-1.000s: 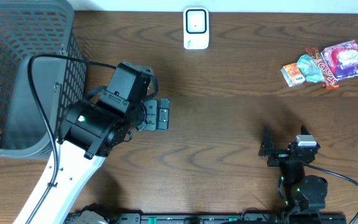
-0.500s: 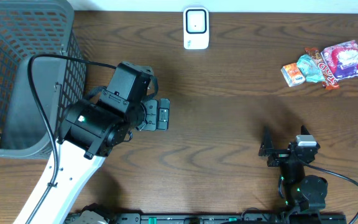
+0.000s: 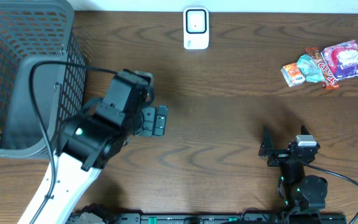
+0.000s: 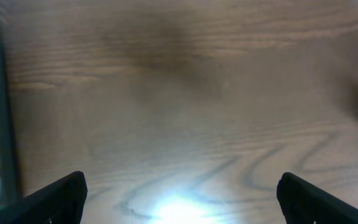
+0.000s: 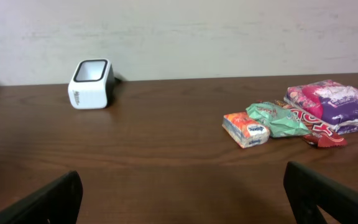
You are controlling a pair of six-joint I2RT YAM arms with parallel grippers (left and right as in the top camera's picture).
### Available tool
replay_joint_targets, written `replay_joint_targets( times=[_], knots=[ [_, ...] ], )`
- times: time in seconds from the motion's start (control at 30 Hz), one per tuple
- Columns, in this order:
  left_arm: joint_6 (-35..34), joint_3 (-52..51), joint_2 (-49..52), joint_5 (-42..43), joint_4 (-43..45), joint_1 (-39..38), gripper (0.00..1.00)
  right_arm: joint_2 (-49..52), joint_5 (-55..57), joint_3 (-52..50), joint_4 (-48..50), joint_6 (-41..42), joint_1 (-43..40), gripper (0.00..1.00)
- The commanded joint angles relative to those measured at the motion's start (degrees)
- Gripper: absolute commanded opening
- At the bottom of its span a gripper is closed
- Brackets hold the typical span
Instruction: Scan the item barcode
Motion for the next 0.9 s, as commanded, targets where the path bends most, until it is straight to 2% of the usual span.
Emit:
replay_joint_targets(
  times=[0.0,0.17,0.43,0.87],
  knots=[
    [2.3,-5.4,-5.2,-0.4,2.0,2.8,0.98,-0.5,-0.1,-0.3,0.1,-0.5,0.3,0.99],
    [2.6,-17.0,-14.6,2.2,7.5,7.6,0.98,-0.5,-0.1,-0.3,0.1,-0.4,0.3,0.99],
    [2.7,-35.8,-35.2,2.4,25.0,11.6,0.98,-0.5,-0.1,-0.3,0.1,-0.5,0.3,0.99],
    [2.7,-51.6,-52.2,4.4,36.0,15.2,0.98,-0.5,-0.1,-0.3,0.1,-0.4,0.3,0.99]
  ],
)
